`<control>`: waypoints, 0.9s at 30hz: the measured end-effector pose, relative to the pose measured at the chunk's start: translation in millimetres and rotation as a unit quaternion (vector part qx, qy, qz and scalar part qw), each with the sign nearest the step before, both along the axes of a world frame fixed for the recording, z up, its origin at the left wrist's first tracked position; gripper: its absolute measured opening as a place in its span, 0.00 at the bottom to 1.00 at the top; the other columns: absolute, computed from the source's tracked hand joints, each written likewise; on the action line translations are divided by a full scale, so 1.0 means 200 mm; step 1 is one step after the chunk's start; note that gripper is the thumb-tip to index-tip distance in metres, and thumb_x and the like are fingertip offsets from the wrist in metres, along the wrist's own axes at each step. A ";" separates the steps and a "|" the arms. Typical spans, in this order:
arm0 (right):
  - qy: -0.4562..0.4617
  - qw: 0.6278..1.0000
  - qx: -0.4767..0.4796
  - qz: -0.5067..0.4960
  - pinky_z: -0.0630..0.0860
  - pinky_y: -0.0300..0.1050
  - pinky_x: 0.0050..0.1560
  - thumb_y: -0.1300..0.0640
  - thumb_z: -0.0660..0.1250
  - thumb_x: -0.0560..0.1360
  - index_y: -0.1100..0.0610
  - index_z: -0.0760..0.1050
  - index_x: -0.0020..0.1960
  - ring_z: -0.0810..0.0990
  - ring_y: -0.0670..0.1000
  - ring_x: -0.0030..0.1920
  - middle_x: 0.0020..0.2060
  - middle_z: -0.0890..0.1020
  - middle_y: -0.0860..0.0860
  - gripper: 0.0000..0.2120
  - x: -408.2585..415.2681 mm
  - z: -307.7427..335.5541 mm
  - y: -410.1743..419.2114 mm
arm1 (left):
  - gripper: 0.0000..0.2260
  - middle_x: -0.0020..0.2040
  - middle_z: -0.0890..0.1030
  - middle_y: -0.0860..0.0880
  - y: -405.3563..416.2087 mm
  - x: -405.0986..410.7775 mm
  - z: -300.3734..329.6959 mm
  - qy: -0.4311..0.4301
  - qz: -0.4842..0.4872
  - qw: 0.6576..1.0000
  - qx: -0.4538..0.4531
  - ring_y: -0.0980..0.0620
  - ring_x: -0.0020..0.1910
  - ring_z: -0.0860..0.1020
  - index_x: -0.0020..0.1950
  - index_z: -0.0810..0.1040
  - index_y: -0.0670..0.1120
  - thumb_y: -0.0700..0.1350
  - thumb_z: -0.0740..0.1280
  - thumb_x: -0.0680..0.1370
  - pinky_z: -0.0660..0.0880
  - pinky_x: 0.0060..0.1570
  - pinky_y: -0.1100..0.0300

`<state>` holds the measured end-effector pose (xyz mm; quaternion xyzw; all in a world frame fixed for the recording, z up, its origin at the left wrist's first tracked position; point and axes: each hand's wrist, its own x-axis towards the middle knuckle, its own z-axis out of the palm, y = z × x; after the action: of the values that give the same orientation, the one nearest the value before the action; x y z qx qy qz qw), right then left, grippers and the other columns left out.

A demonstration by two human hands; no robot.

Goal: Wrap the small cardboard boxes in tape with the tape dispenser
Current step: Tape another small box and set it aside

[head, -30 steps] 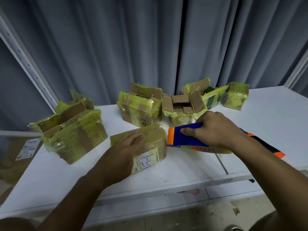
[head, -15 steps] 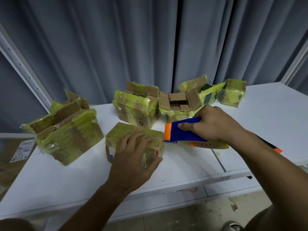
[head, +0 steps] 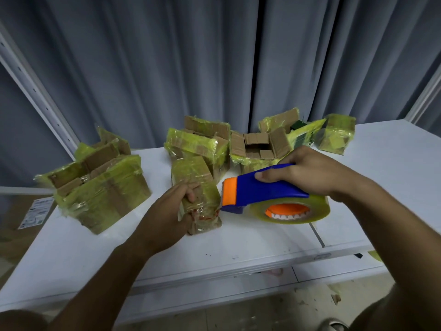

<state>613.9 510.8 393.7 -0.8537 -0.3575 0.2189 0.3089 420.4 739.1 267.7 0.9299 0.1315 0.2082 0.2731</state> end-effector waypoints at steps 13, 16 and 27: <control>0.029 0.999 0.031 0.032 0.77 0.40 0.38 0.38 0.72 0.72 0.55 0.85 0.45 0.86 0.47 0.36 0.34 0.87 0.47 0.20 -0.06 -0.03 0.04 | 0.10 0.56 0.77 0.59 -0.04 -0.08 0.08 -0.039 -0.028 0.999 0.012 0.55 0.60 0.71 0.52 0.76 0.55 0.48 0.64 0.71 0.69 0.56 0.64; 0.031 0.998 0.041 0.045 0.78 0.40 0.39 0.39 0.72 0.73 0.56 0.85 0.45 0.86 0.47 0.37 0.36 0.87 0.48 0.19 -0.06 -0.03 0.04 | 0.08 0.45 0.81 0.55 -0.05 -0.06 0.10 -0.052 0.030 0.994 -0.088 0.56 0.47 0.76 0.48 0.79 0.57 0.53 0.62 0.75 0.71 0.42 0.68; 0.033 0.990 0.091 0.098 0.74 0.31 0.32 0.43 0.73 0.74 0.55 0.85 0.41 0.84 0.45 0.34 0.35 0.86 0.49 0.15 -0.12 -0.03 0.07 | 0.11 0.45 0.83 0.60 -0.12 -0.03 0.20 -0.019 -0.006 0.968 -0.252 0.60 0.49 0.81 0.52 0.79 0.57 0.41 0.61 0.82 0.78 0.44 0.67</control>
<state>589.5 525.4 388.5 -0.7752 -0.4479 0.2428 0.3735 414.2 715.6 307.2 0.8278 0.1686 0.1841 0.5024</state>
